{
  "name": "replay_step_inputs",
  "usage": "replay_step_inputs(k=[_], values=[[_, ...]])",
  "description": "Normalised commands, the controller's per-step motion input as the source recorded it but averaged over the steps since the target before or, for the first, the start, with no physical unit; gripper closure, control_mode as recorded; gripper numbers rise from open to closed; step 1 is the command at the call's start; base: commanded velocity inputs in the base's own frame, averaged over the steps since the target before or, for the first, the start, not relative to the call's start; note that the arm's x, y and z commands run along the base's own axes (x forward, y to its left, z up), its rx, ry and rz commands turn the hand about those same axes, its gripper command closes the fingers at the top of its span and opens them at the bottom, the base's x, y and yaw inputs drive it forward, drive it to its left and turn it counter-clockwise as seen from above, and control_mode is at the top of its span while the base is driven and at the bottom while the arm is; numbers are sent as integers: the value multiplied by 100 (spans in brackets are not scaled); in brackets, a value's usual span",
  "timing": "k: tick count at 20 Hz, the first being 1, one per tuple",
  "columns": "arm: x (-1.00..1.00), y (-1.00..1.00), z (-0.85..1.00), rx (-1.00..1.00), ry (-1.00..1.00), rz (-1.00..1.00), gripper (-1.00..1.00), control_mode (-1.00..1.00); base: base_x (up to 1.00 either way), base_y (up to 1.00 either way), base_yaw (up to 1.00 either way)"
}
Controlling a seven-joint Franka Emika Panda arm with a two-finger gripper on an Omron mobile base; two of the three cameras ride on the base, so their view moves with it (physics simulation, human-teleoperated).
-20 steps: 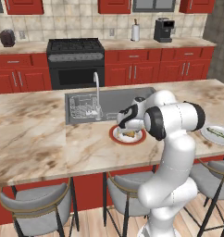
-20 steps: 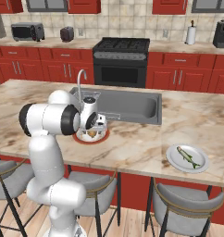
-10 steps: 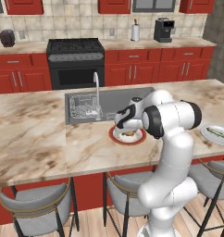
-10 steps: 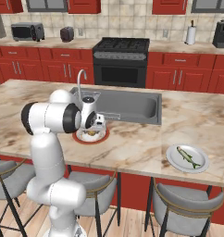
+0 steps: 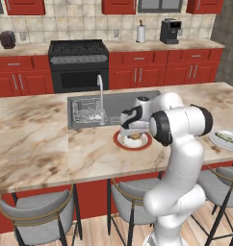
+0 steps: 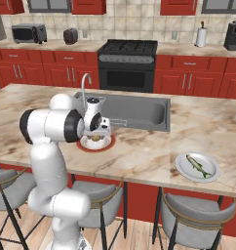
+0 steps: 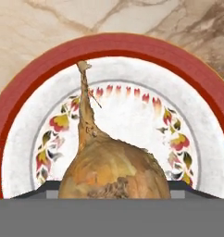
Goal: Transport the fish and onion to the fridge. Place the fish on the rack containing meat and place the onion on the rack containing the vegetable, ensuring meats and vegetables are on different racks.
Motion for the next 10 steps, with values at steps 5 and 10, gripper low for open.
replay_step_inputs(k=[5, 10], values=[[-51, 0, 87, 0, -6, 0, 100, -100, 0, 0, 0], [-86, 0, 89, 2, -6, 0, 100, -100, 0, 0, 0]])
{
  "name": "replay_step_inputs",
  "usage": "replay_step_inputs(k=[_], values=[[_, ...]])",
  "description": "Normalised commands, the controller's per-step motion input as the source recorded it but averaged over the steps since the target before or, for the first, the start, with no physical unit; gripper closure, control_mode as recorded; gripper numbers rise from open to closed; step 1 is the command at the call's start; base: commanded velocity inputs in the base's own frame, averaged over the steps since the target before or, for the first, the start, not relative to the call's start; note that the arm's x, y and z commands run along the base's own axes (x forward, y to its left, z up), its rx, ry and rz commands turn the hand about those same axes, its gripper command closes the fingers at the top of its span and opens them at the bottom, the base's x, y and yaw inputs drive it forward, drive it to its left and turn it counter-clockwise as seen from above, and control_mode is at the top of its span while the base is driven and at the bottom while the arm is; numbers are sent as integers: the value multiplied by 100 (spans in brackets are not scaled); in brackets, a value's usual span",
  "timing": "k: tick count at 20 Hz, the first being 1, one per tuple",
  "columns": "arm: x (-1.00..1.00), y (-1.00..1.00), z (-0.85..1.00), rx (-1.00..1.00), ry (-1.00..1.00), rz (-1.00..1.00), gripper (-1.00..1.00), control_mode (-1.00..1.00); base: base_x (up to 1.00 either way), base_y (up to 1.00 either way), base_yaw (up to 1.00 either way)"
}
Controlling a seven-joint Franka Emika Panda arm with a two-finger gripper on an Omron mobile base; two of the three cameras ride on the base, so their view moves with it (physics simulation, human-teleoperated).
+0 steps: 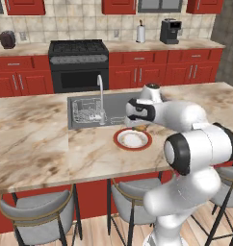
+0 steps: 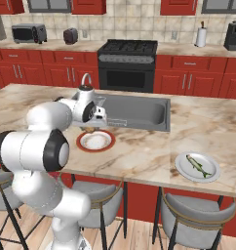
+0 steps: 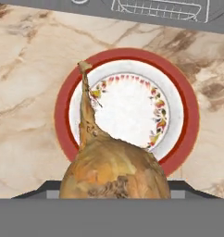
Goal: Transport the fish and onion to the fridge. Place the fish on the rack containing meat and place the onion on the rack containing the vegetable, ensuring meats and vegetables are on different racks.
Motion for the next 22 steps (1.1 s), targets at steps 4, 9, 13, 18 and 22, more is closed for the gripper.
replay_step_inputs(k=[4, 9, 13, 18, 22], values=[[-100, 0, 74, 4, 0, 0, 100, -100, 0, 0, 0], [-100, 0, 70, 0, -5, 2, 100, -100, 0, 0, 0], [-96, 0, 69, 0, -14, 4, 100, -100, 0, 0, 0], [-94, 0, 37, 0, -21, 5, 100, -100, 0, 0, 0], [-76, 0, 59, 2, -20, 2, 100, -100, 0, 0, 0]])
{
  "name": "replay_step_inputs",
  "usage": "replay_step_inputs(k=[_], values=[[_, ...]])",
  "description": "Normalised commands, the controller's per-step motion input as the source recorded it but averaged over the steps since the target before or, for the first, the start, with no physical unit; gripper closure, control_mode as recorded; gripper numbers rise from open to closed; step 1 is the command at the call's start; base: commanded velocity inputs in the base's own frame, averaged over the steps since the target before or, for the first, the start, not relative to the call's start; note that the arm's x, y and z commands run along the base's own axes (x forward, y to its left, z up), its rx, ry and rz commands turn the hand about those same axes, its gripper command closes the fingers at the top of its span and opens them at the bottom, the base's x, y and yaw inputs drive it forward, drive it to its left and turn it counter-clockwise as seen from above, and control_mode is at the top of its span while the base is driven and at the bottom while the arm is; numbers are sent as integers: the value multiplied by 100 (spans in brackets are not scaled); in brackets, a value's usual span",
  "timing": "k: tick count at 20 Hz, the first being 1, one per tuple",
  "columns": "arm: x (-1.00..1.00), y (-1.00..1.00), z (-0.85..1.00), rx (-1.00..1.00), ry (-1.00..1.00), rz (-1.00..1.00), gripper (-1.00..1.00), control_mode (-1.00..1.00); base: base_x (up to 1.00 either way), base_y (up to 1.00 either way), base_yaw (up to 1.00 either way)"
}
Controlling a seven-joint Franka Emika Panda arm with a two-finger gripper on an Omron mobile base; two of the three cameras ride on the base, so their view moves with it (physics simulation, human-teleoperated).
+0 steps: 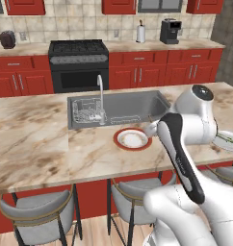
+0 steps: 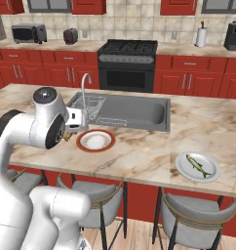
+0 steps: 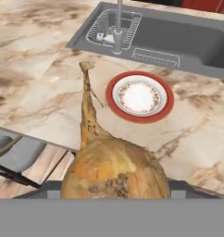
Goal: Transport the fish and onion to the fridge. Place the fish on the rack containing meat and place the onion on the rack containing the vegetable, ensuring meats and vegetables are on different racks.
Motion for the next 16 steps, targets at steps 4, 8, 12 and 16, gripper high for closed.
replay_step_inputs(k=[4, 8, 12, 16], values=[[-66, 1, 77, 1, -8, 1, 100, -100, 0, 0, 0], [-44, 0, 73, 3, 0, 0, 100, -100, 0, 0, 0], [-65, 0, 70, 4, 0, 0, 100, -100, 0, 0, 0], [-81, 0, 61, 1, -2, 0, 100, -100, 0, 0, 0]])
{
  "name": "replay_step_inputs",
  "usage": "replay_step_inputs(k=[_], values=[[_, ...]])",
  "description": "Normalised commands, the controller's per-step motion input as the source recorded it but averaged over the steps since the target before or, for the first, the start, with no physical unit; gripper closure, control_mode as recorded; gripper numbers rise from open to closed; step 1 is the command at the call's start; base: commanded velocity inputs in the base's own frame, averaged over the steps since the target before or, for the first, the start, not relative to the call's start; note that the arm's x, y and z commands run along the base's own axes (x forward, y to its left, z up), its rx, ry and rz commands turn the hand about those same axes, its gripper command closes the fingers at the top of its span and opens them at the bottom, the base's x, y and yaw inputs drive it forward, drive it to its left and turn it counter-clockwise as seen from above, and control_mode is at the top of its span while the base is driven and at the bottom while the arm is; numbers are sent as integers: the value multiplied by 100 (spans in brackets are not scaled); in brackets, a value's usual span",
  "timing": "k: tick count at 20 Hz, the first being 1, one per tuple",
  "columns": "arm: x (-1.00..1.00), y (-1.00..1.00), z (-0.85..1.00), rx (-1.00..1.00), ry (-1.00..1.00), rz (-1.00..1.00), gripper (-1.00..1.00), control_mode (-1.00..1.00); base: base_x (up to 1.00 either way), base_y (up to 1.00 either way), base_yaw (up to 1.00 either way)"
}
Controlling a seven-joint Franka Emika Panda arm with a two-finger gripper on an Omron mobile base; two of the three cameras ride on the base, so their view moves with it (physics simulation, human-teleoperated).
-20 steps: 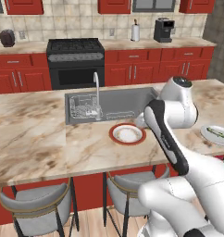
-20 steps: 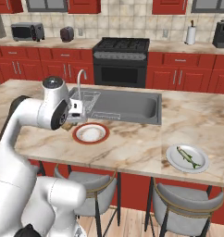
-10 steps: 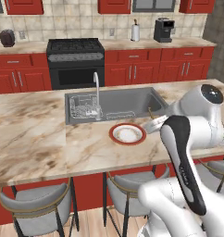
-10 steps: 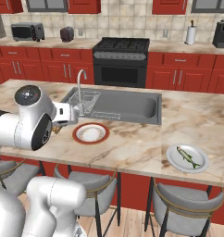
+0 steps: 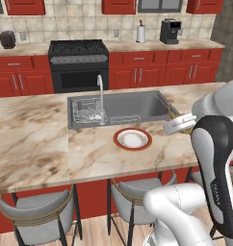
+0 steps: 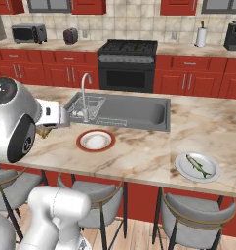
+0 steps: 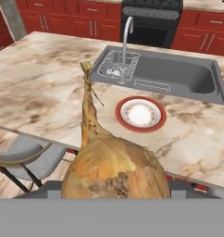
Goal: Transport the fish and onion to the fridge. Place the fish on the rack containing meat and place the onion on the rack containing the vegetable, ensuring meats and vegetables are on different racks.
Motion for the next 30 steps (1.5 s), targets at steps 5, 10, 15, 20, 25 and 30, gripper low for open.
replay_step_inputs(k=[5, 10, 15, 20, 25, 30], values=[[-41, 0, 29, 1, -1, 0, 100, 100, -9, 6, 0], [0, 0, 0, 0, 0, 0, 100, 100, -48, 75, 7], [0, 0, 0, 0, 0, 0, 100, 100, -38, 100, 17], [0, 0, 0, 0, 0, 0, 100, 100, -20, 75, 63], [0, 0, 0, 0, 0, 0, 100, 100, 0, 0, 100], [0, 0, 0, 0, 0, 0, 100, 100, 0, 0, 100]])
